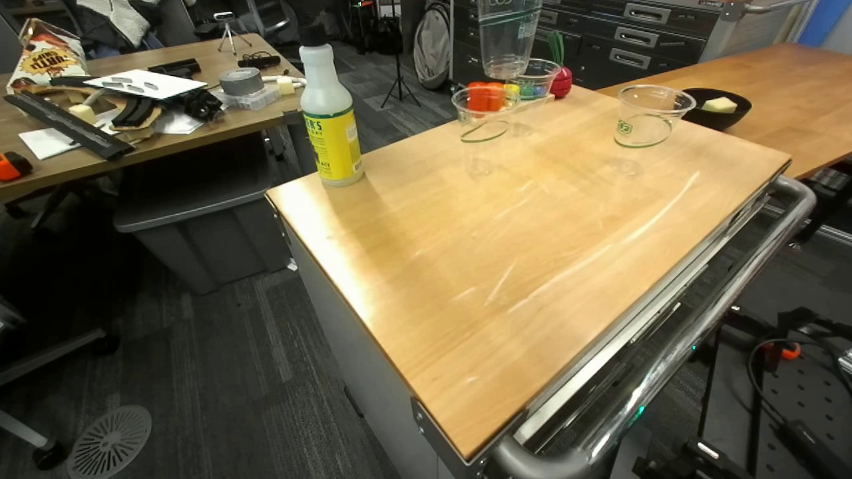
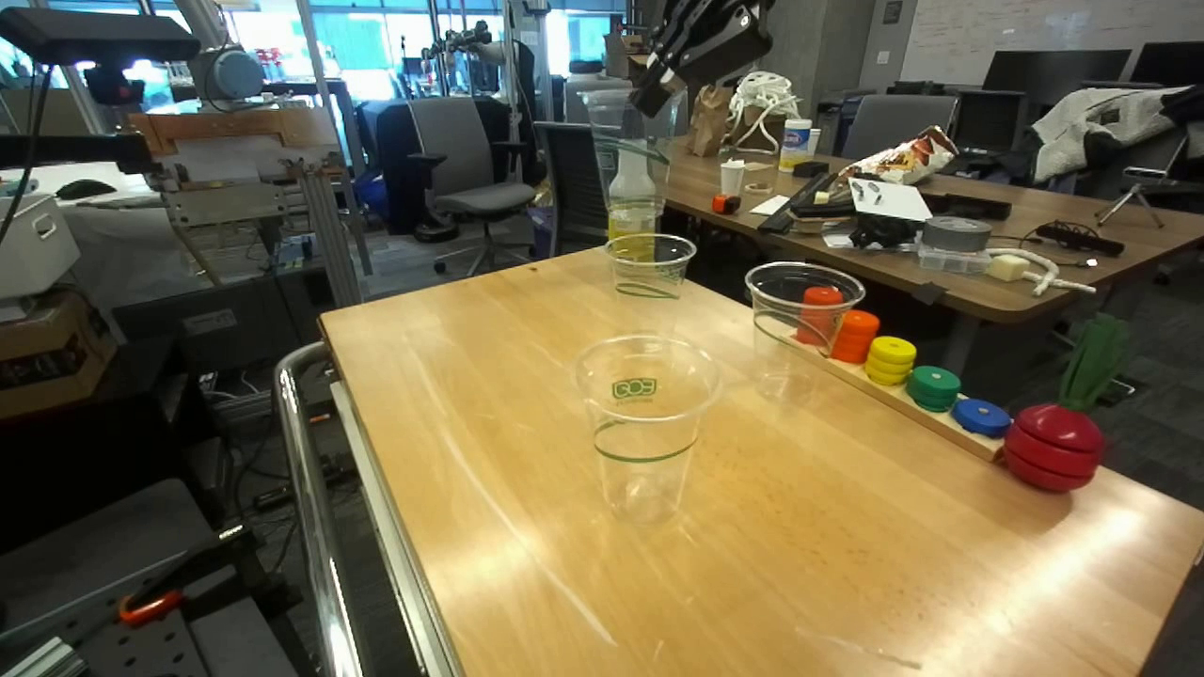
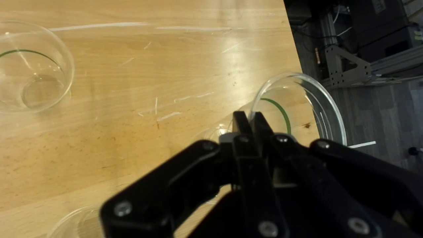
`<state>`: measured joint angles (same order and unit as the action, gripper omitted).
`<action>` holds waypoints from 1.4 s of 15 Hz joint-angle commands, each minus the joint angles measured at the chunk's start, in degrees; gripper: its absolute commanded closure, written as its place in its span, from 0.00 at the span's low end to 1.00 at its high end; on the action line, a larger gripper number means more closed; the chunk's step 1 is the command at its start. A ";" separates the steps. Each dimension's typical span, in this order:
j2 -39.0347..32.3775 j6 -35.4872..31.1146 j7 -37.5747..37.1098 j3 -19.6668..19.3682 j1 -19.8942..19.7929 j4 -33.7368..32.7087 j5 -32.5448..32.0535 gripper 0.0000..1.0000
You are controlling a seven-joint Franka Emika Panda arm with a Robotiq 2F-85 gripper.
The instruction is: Stack the cups together
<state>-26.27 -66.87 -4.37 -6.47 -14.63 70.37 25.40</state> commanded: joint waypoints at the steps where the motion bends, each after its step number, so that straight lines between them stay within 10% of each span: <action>1: 0.28 -4.03 1.95 0.22 0.01 2.12 0.74 0.98; 17: 0.33 -9.97 9.11 0.85 0.48 10.48 -0.96 0.98; 21: 0.76 -11.78 11.40 0.81 0.76 12.30 -1.92 0.53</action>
<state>-27.27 -76.40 5.03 -5.87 -14.21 80.39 24.76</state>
